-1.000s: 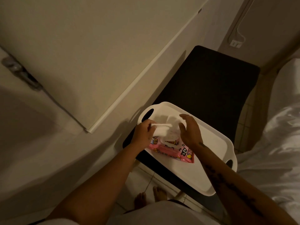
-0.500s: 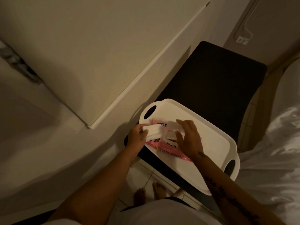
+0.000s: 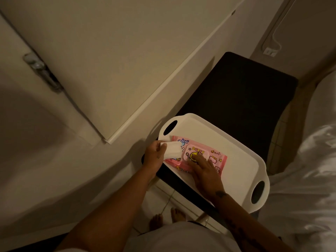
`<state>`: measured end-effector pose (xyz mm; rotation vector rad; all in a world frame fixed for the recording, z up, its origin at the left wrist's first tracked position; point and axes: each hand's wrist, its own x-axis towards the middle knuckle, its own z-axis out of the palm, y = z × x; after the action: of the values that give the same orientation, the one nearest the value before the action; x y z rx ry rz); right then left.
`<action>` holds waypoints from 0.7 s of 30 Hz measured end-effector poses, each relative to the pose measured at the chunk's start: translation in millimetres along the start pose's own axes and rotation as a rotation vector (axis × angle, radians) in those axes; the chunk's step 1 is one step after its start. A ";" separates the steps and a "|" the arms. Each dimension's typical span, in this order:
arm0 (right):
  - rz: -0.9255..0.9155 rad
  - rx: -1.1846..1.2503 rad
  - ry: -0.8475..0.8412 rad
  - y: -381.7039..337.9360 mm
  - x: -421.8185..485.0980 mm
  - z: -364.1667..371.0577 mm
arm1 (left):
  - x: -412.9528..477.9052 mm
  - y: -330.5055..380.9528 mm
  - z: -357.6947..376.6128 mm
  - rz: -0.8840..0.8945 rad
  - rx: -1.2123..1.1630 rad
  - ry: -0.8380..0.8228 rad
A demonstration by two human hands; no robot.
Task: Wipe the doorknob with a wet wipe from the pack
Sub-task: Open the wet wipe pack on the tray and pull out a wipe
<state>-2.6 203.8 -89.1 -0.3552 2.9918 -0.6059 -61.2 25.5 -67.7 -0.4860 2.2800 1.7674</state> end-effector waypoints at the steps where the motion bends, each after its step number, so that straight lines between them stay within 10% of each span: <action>1: 0.000 -0.007 0.000 -0.1 -0.2 0.7 | -1.2 -0.1 -0.2 -0.013 -0.021 -0.008; 21: 0.084 0.287 0.209 -20.5 25.2 -29.6 | -5.4 13.5 -9.4 -0.131 -0.163 -0.292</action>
<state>-26.1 190.5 -54.4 -0.1536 3.0266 -1.1089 -61.2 20.2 -51.2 -0.3666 1.8763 1.8321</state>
